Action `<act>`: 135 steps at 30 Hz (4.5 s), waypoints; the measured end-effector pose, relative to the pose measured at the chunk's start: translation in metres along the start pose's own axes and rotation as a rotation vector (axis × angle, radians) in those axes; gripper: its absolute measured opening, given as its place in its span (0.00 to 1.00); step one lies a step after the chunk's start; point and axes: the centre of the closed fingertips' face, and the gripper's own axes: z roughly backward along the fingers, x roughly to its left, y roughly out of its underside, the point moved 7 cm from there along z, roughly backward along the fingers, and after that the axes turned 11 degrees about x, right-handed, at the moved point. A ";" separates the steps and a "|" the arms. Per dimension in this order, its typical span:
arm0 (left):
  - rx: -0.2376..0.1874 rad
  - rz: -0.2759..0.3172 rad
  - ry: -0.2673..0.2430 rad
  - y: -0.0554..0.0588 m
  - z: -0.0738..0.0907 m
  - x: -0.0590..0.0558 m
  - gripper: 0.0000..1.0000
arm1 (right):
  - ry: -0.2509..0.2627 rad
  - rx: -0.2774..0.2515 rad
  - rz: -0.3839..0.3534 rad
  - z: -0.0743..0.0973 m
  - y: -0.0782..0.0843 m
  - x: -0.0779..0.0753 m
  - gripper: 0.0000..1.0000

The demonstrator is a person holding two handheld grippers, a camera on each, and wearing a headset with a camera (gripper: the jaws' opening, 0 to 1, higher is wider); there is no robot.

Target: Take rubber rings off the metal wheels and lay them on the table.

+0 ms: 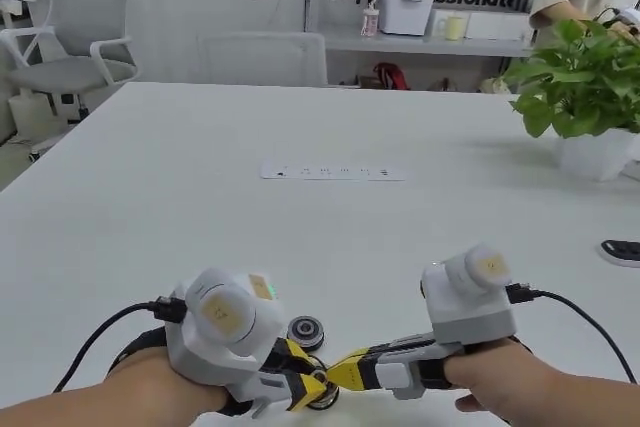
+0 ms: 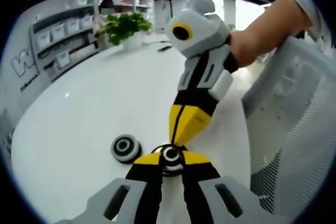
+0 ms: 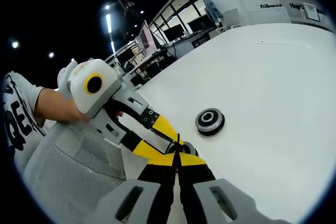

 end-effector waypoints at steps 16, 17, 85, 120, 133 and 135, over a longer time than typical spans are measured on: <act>-0.064 0.018 0.062 -0.004 0.021 -0.003 0.29 | 0.002 -0.029 -0.015 0.004 -0.003 -0.003 0.00; -0.072 0.018 0.063 -0.005 0.025 -0.004 0.29 | 0.002 -0.030 -0.015 0.005 -0.004 -0.003 0.00; -0.109 0.108 -0.046 0.049 0.104 0.018 0.66 | -0.009 0.131 0.247 -0.055 -0.025 0.037 0.00; -0.104 0.070 0.002 0.028 0.086 0.026 0.65 | 0.060 0.062 0.305 -0.007 -0.025 0.014 0.27; -0.099 0.059 0.036 0.017 0.068 0.023 0.62 | 0.094 0.085 0.299 0.008 -0.004 0.001 0.28; -0.098 0.059 0.039 0.017 0.067 0.024 0.61 | 0.096 0.088 0.303 0.009 -0.002 0.001 0.28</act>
